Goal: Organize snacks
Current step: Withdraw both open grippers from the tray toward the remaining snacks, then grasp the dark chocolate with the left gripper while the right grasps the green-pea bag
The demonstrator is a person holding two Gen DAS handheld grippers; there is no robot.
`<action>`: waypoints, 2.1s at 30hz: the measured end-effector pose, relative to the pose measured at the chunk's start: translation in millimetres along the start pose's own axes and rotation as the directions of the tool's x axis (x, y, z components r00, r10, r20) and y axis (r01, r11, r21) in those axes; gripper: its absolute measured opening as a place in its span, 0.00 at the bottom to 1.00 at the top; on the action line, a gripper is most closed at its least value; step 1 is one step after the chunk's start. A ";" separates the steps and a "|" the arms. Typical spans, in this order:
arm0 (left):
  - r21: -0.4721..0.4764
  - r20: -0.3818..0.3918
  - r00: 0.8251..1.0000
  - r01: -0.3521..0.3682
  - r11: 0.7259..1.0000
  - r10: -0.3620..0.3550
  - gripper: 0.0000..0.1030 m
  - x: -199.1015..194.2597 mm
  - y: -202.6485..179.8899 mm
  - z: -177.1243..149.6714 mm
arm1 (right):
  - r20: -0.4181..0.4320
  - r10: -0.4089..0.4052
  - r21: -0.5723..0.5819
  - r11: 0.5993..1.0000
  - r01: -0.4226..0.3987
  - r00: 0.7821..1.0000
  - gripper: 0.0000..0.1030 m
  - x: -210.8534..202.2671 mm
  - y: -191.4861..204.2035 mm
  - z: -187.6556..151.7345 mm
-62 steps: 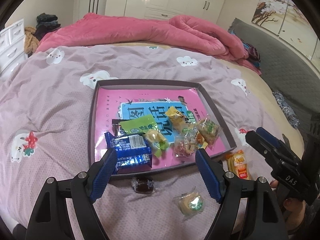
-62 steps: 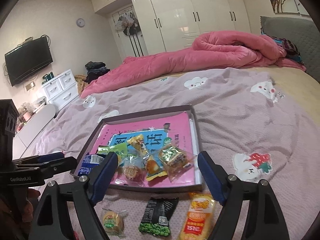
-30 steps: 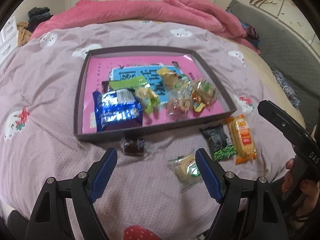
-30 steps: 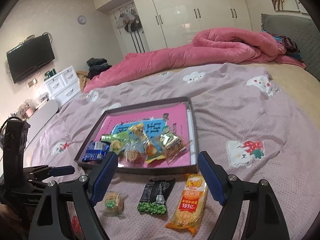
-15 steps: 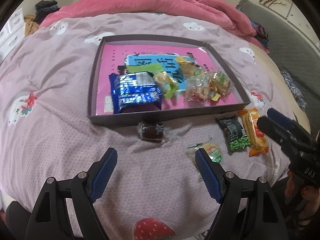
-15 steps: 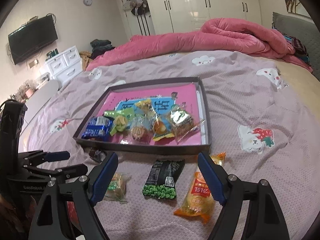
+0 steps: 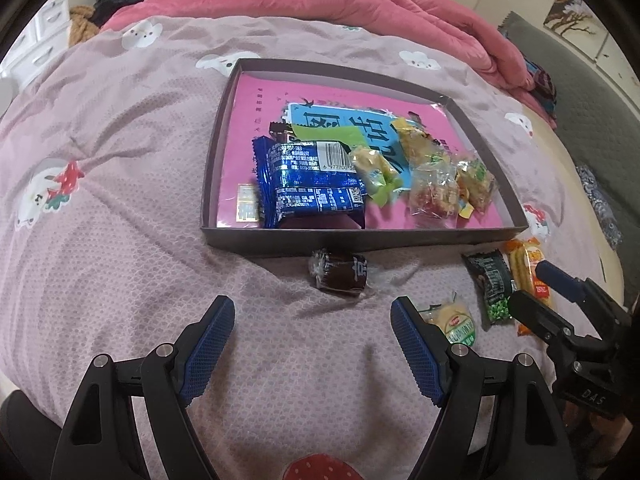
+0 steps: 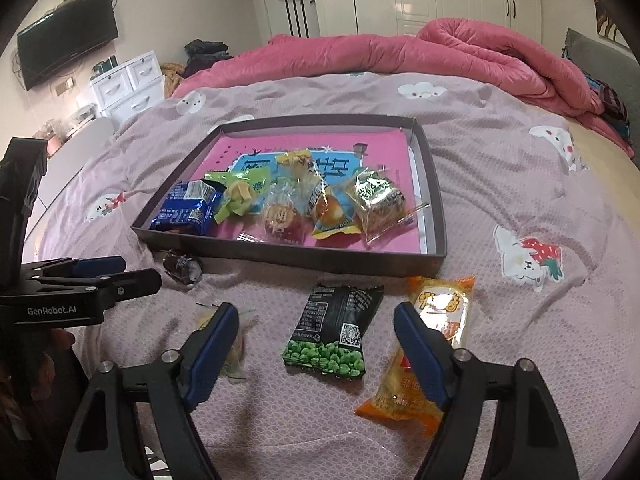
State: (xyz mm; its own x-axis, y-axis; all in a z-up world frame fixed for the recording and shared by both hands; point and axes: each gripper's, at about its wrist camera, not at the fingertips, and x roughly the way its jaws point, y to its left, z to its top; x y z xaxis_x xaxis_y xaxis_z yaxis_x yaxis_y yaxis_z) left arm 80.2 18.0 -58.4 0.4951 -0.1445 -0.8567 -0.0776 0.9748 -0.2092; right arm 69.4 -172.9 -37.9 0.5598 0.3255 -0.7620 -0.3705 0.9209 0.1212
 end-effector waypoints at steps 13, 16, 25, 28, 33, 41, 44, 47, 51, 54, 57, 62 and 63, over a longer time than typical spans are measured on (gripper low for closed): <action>0.015 -0.004 1.000 -0.002 1.000 0.002 0.79 13.4 -1.8 6.8 | -0.095 -0.029 0.015 0.999 0.031 0.995 0.60 25.6 -2.6 1.9; 0.009 -0.014 1.000 -0.004 1.000 0.004 0.79 17.8 0.5 8.1 | -0.113 -0.041 0.016 0.999 0.043 0.993 0.56 30.5 -4.2 1.8; 0.014 -0.038 0.999 -0.010 1.000 0.011 0.79 33.0 -3.0 13.2 | -0.151 -0.062 -0.003 0.998 0.063 0.987 0.48 45.9 -2.0 4.5; 0.015 -0.035 0.999 -0.006 1.000 0.007 0.79 36.3 -3.3 15.4 | -0.158 -0.064 -0.003 0.998 0.064 0.985 0.45 50.1 -3.0 6.0; -0.005 -0.027 1.000 0.013 1.000 -0.013 0.79 39.5 -0.4 17.6 | -0.164 -0.071 -0.018 0.997 0.069 0.984 0.43 54.1 -1.3 7.0; 0.015 -0.009 1.000 -0.010 1.000 0.010 0.68 44.5 -3.4 13.5 | -0.171 -0.092 -0.032 0.996 0.088 0.981 0.40 59.1 1.2 7.5; 0.035 -0.010 1.000 -0.015 0.999 0.016 0.49 44.1 -5.8 13.9 | -0.166 -0.080 -0.019 0.997 0.078 0.983 0.38 56.5 -0.7 6.9; 0.042 -0.015 1.000 0.010 0.999 -0.009 0.36 43.2 -8.4 13.3 | -0.160 -0.054 0.002 0.998 0.055 0.986 0.36 52.6 -4.0 6.4; 0.036 -0.009 1.000 0.023 0.999 -0.023 0.35 41.3 -7.2 13.5 | -0.140 0.010 0.056 0.998 -0.002 0.990 0.35 42.6 -9.1 5.1; 0.012 -0.004 0.999 0.046 0.999 -0.046 0.35 36.1 -1.5 14.0 | -0.118 0.033 0.069 0.997 -0.025 0.992 0.35 34.7 -9.6 5.7; 0.008 0.005 0.998 0.061 0.998 -0.061 0.35 27.8 -1.0 13.7 | -0.080 0.053 0.083 0.995 -0.047 0.995 0.35 26.2 -11.8 8.4; 0.011 0.034 0.997 0.071 0.997 -0.071 0.35 8.6 -1.2 14.1 | 0.001 0.082 0.097 0.992 -0.082 0.997 0.35 11.2 -14.3 16.4; 0.010 0.041 0.996 0.074 0.997 -0.074 0.35 5.7 -2.5 15.1 | 0.018 0.087 0.096 0.992 -0.088 0.996 0.35 8.1 -14.2 17.9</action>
State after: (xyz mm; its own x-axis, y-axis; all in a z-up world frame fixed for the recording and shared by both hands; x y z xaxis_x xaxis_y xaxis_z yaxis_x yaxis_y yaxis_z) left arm 96.3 17.4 -55.6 0.5342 -0.2091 -0.8191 -0.0323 0.9632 -0.2670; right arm 92.5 -179.5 -34.3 0.5390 0.4080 -0.7369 -0.3458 0.9049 0.2481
